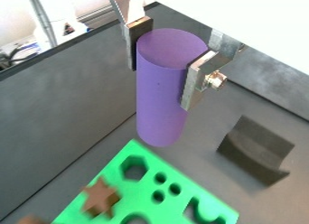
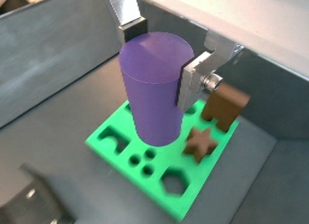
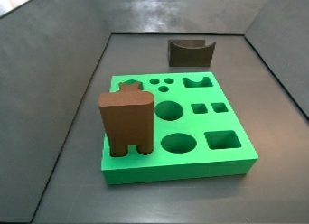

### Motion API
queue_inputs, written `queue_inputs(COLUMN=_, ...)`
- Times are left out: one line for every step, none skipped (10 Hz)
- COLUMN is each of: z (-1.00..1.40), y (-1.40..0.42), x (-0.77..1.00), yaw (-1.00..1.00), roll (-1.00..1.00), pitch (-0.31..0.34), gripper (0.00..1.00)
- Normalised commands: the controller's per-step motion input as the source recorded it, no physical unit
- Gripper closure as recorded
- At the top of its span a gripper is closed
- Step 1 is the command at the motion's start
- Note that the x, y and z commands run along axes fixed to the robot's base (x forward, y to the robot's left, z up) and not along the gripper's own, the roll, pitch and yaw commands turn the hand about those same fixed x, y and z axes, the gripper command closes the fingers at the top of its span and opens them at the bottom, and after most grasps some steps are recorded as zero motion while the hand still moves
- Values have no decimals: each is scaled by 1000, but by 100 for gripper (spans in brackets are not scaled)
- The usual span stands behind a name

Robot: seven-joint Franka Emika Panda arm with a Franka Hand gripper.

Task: Pick up the round object. Move up. Move to above the board. Insert the round object.
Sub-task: Move to above the board, then insert the round object.

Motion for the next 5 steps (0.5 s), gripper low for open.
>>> queue_inputs(z=213, y=-880, x=20, yaw=6, roll=7, pitch=97, gripper=100)
queue_inputs(z=129, y=-494, x=53, yaw=6, roll=10, pitch=121, gripper=100)
queue_inputs(z=67, y=-251, x=58, yaw=9, roll=10, pitch=115, gripper=100)
queue_inputs(z=53, y=-168, x=48, yaw=4, roll=13, pitch=101, gripper=100)
queue_inputs(z=-377, y=-83, x=91, yaw=0, roll=0, pitch=-130, gripper=100)
